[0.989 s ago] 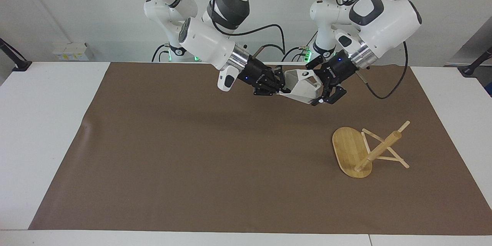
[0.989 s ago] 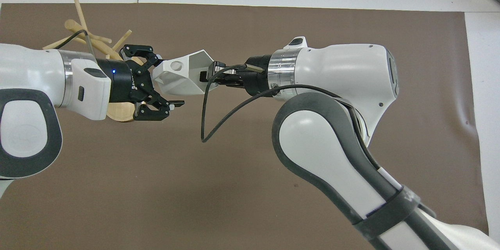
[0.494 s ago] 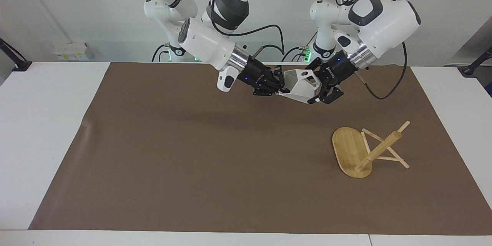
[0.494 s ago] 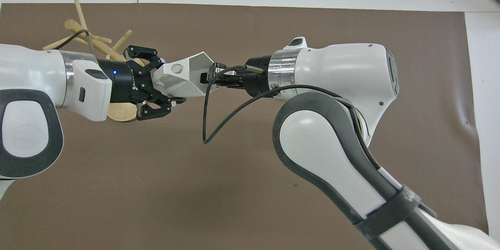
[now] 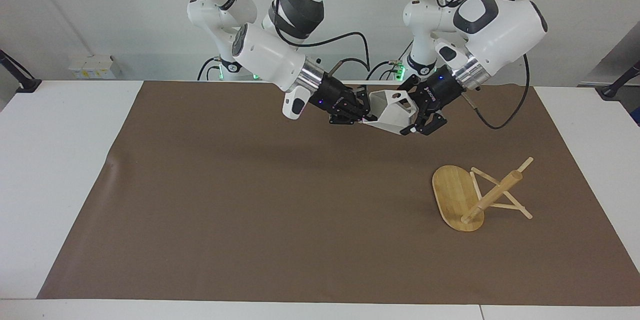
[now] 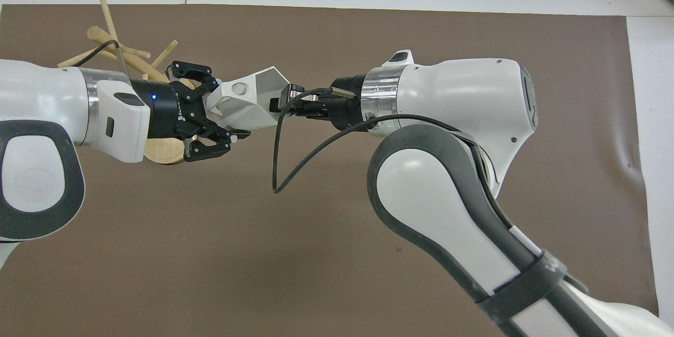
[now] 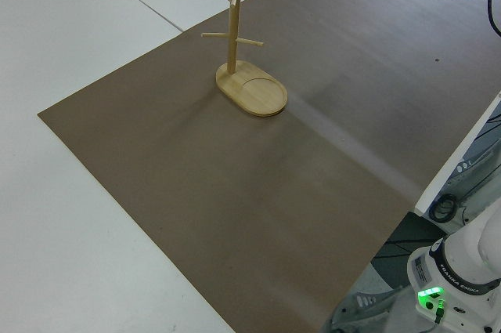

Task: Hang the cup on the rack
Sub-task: 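Open the right gripper and withdraw it while the left gripper holds the cup, then move the cup with the left gripper over the rack while the right gripper retracts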

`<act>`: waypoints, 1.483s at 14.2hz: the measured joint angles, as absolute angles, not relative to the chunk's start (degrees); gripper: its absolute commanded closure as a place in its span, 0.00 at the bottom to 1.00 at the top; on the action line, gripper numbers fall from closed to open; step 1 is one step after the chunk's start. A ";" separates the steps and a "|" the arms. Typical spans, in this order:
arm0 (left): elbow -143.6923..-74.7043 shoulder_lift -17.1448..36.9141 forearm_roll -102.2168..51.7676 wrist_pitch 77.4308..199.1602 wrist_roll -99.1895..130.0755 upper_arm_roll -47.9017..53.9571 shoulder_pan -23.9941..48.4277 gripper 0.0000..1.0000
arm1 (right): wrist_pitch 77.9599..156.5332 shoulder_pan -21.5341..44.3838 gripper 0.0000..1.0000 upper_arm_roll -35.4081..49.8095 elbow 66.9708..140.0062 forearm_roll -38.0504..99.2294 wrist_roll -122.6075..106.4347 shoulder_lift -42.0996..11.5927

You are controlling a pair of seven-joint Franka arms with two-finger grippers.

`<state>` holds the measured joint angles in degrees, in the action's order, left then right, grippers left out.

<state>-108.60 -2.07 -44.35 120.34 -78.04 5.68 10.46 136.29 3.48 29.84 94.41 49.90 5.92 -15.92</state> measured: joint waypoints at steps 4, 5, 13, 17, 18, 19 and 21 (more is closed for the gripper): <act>-108.60 -2.07 -44.37 121.09 -77.11 5.17 10.44 1.00 | 136.29 3.58 0.00 30.01 94.41 49.90 6.49 -15.92; -108.60 -2.07 -44.37 121.34 -76.84 5.01 10.36 1.00 | 136.29 3.58 0.00 30.01 94.41 49.90 6.50 -15.92; -110.99 -2.14 -41.55 126.77 -70.61 4.45 9.51 1.00 | 136.35 3.43 0.00 28.69 94.07 49.90 6.61 -15.91; -112.22 -2.14 -31.69 129.71 -58.61 4.26 9.24 1.00 | 127.35 3.33 0.00 21.44 92.60 49.40 6.61 -13.85; -112.21 -2.15 -27.69 129.92 -53.54 4.27 9.24 1.00 | 123.66 3.24 0.00 18.98 92.23 47.70 6.61 -12.84; -112.21 -2.15 -23.71 129.97 -48.03 4.35 9.24 1.00 | 119.98 3.16 0.00 16.67 91.75 44.81 6.61 -11.75; -112.21 -2.16 -19.12 129.98 -40.70 4.65 9.37 1.00 | 113.38 3.06 0.00 12.97 90.58 38.43 6.61 -9.84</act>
